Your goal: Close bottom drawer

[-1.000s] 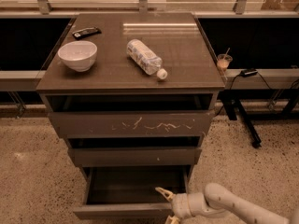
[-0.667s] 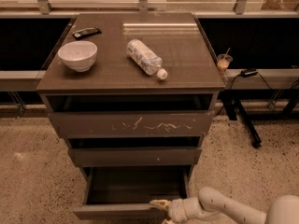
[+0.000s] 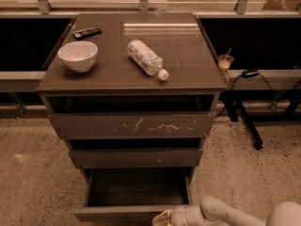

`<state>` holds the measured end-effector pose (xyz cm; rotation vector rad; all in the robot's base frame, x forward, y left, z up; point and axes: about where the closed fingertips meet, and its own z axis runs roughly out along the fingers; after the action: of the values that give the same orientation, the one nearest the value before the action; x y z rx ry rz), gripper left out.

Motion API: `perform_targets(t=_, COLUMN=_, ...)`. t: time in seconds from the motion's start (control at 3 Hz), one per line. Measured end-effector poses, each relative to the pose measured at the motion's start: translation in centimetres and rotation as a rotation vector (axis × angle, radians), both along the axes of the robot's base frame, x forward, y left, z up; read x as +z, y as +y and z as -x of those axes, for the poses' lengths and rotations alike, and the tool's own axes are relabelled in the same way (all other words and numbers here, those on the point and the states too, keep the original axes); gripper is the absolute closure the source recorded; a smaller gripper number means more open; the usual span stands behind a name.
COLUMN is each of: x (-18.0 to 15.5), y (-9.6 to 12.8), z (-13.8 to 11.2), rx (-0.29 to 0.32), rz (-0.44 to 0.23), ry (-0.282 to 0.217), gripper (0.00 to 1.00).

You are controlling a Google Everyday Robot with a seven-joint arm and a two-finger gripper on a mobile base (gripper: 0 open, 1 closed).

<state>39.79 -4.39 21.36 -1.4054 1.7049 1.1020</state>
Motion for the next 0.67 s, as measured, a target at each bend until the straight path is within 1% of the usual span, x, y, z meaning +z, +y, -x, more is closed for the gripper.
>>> perform_targets(t=0.33, x=-1.7, y=0.5, z=-0.4, rx=-0.099, rz=0.082, ry=-0.021, gripper=0.98)
perform_targets(t=0.67, x=-2.6, y=0.6, z=-1.6, rx=-0.167, rz=0.162, ry=-0.06, gripper=0.86)
